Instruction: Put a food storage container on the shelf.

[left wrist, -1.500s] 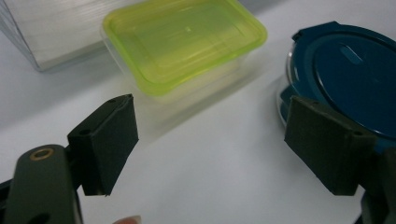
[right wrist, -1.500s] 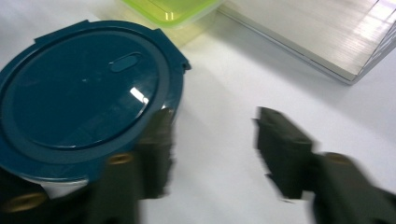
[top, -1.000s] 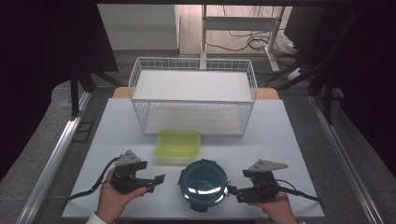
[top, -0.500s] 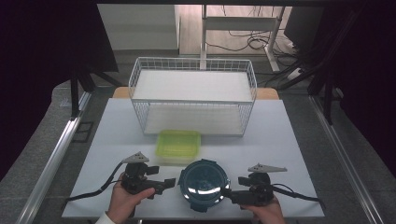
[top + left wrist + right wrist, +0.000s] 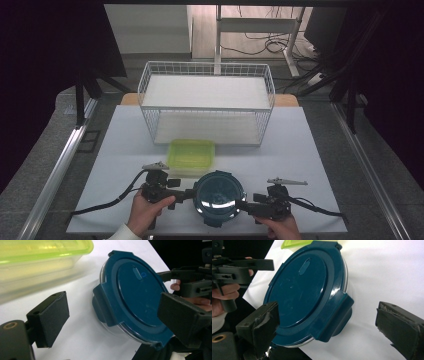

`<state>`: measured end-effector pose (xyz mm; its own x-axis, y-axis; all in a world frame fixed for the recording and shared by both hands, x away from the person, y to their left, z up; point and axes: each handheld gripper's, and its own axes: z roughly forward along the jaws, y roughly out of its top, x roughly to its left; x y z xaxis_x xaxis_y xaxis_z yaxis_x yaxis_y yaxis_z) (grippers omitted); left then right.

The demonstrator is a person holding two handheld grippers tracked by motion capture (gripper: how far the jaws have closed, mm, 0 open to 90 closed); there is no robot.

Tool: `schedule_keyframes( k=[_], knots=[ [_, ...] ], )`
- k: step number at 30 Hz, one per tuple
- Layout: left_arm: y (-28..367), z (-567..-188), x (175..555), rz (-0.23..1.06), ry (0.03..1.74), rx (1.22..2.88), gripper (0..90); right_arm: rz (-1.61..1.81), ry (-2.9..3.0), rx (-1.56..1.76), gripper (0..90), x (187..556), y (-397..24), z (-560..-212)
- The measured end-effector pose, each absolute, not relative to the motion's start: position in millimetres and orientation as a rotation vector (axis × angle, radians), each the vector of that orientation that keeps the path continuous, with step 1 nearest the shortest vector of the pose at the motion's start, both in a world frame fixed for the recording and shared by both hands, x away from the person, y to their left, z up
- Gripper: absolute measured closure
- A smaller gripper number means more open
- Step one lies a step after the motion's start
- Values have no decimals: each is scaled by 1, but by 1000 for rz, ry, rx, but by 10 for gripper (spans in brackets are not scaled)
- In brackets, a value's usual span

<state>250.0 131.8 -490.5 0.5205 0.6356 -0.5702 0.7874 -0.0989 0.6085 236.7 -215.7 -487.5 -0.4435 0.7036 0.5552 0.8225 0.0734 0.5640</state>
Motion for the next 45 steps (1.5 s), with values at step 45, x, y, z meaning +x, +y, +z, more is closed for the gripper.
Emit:
schedule_keyframes(
  k=[45],
  knots=[
    [114, -518, 256, -504, 1298, 1673, 348, -1227, -1922, -1691, 351, 244, -203, -500]
  ],
)
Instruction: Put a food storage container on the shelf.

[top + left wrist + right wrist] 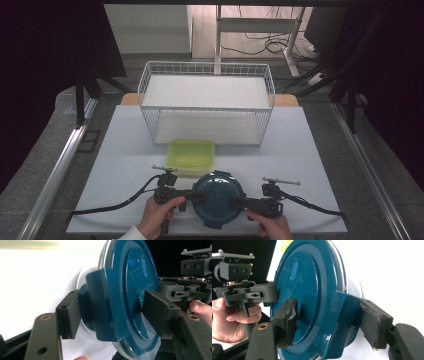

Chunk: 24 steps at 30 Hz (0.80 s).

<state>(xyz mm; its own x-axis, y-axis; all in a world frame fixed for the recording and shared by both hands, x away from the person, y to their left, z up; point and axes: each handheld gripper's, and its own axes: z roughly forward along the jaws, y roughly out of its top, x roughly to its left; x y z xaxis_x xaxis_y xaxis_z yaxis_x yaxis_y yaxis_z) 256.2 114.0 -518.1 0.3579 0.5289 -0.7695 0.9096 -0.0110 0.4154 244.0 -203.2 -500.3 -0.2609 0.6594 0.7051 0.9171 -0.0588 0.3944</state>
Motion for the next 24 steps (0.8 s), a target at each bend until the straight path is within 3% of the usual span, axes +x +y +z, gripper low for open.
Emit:
schedule_keyframes(
  k=[24],
  knots=[
    [116, -506, 251, -450, 1274, 1666, 406, -1290, -1930, -1675, 401, 246, -208, -490]
  ],
)
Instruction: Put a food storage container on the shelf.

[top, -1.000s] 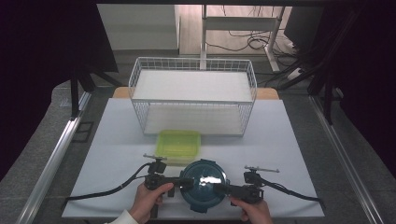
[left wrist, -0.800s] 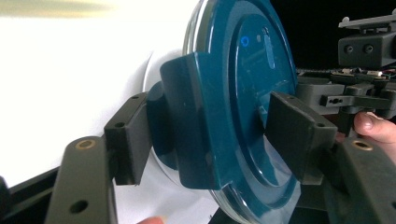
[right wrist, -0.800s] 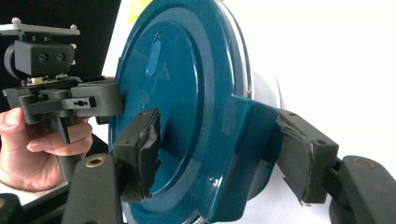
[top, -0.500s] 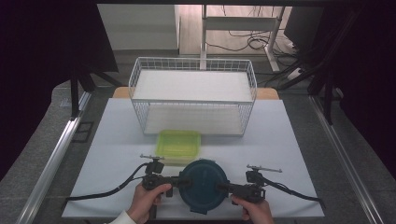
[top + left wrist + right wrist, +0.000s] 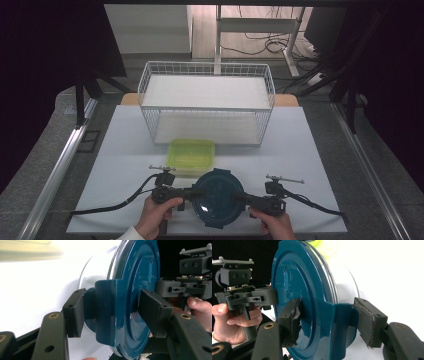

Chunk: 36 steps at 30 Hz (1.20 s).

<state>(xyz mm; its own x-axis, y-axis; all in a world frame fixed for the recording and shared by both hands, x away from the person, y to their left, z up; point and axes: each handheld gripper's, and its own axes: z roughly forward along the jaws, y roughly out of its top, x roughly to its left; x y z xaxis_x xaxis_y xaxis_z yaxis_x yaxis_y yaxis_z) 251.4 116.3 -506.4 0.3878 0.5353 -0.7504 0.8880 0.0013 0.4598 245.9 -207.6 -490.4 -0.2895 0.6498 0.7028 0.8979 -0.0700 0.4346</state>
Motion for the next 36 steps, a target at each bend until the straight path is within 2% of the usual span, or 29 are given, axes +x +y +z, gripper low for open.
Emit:
schedule_keyframes(
  k=[6, 12, 36],
  knots=[
    [110, -495, 250, -389, 1265, 1690, 395, -1311, -1927, -1667, 398, 249, -209, -486],
    [110, -497, 253, -430, 1250, 1684, 396, -1353, -2004, -1664, 398, 251, -210, -474],
    [130, -448, 273, -337, 1217, 1625, 407, -1472, -2099, -1548, 402, 279, -193, -426]
  ],
)
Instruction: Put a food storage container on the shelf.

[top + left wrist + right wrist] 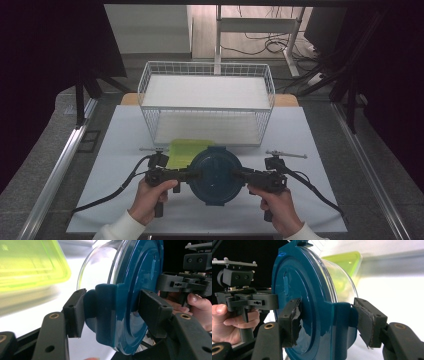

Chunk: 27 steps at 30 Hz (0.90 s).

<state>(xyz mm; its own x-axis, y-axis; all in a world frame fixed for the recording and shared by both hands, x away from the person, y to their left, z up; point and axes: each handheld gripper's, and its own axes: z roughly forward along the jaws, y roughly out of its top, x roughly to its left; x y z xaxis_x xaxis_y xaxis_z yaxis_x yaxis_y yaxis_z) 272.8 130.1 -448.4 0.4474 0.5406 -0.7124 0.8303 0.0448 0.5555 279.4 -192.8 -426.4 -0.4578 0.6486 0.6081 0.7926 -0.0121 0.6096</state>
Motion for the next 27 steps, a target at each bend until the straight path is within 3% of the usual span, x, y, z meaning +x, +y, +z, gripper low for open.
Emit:
schedule_keyframes(
  k=[27],
  knots=[
    [144, -375, 320, -220, 1150, 1581, 412, -1627, -2150, -1468, 402, 330, -179, -355]
  ],
)
